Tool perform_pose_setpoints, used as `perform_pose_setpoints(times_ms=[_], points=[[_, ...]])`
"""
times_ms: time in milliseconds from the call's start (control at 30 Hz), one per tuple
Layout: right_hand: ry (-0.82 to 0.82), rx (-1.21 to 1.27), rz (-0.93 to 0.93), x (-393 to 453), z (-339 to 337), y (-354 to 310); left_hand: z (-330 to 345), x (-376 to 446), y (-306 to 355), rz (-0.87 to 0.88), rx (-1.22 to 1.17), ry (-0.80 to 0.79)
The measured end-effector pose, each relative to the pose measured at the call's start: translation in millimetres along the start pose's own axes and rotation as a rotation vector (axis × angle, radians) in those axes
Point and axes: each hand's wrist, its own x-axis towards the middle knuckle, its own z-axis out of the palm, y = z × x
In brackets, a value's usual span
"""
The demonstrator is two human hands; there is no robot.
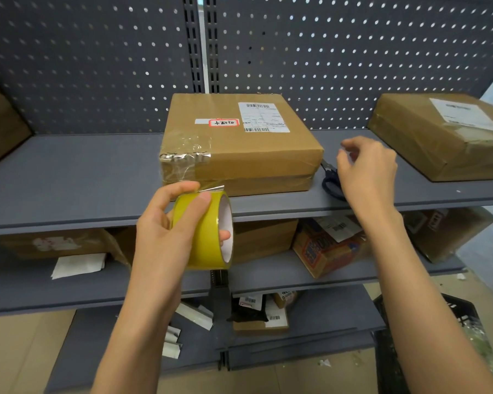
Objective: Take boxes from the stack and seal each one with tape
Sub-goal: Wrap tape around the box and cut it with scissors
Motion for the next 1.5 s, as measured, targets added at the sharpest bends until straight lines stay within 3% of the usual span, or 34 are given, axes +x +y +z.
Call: perform_pose_setpoints(times_ms=[267,633,933,1033,1300,1500], points=[[0.062,0.096,-0.079,2.6,3.3,-25.9,-22.9,2.8,0.7,0.043,-0.004,0.108],[0.001,0.205,-0.167,2.9,22.3,-72.2,-74.7,20.9,17.0,0.16,0.078,0.314],[-0.053,0.215,-0.222,0.0,37.9,-96.7,-97.7,54.6,37.6,0.33,0.307,0.29],[-0.057,0.217,-0.241,-0.3,39.4,-101.4,-107.0,77.4,36.6,0.367,0.449,0.297],[-0.094,0.156,-0.303,-3.8,46.8,-108.5,-111.8,136.8,19.0,0.431,1.246,0.224],[-0.119,0.111,-0.329,-4.9,51.0,-106.2,-117.1,157.5,5.6,0.407,1.474,0.138]])
